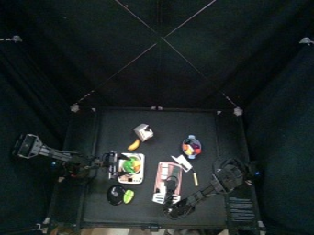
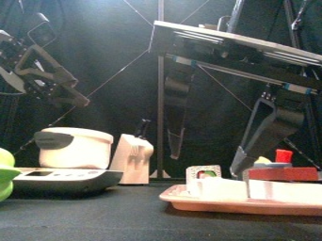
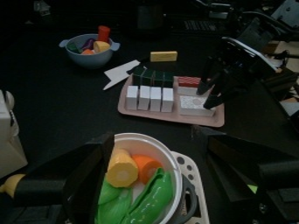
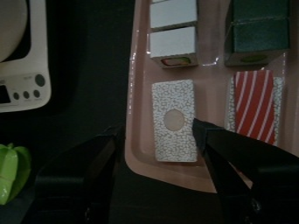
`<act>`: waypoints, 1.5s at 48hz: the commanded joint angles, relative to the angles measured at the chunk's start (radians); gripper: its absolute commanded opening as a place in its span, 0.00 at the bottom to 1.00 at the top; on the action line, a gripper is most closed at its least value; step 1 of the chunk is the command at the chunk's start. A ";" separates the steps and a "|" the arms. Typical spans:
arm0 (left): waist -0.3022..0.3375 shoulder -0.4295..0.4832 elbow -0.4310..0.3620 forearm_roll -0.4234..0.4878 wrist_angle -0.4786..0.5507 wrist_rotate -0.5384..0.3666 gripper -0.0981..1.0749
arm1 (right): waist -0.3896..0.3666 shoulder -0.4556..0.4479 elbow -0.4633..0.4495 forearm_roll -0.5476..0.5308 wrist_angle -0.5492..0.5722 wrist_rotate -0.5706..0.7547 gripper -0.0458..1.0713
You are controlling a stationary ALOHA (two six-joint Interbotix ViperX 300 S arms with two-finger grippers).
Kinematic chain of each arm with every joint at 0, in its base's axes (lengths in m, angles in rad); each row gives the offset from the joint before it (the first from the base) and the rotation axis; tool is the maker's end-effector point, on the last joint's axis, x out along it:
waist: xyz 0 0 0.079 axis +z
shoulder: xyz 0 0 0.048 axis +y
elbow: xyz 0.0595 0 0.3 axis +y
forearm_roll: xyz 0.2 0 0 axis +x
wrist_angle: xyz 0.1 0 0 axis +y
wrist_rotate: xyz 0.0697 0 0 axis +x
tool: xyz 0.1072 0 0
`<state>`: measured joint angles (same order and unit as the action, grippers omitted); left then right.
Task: Grab egg
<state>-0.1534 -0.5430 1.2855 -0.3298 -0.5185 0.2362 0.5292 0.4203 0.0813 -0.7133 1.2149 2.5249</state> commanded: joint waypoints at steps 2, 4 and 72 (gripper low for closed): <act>-0.002 0.002 -0.014 0.002 -0.005 0.000 0.96 | 0.009 -0.124 0.026 -0.009 0.046 -0.054 0.88; -0.002 0.002 -0.014 0.000 -0.005 0.000 0.96 | 0.020 -0.158 0.043 -0.006 0.083 -0.083 0.88; -0.002 0.002 -0.008 0.000 -0.005 0.000 0.96 | 0.017 -0.468 0.707 0.407 -0.005 -0.187 0.87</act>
<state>-0.1534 -0.5415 1.2885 -0.3298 -0.5185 0.2362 0.5568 -0.0031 0.7839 -0.2961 1.2118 2.3378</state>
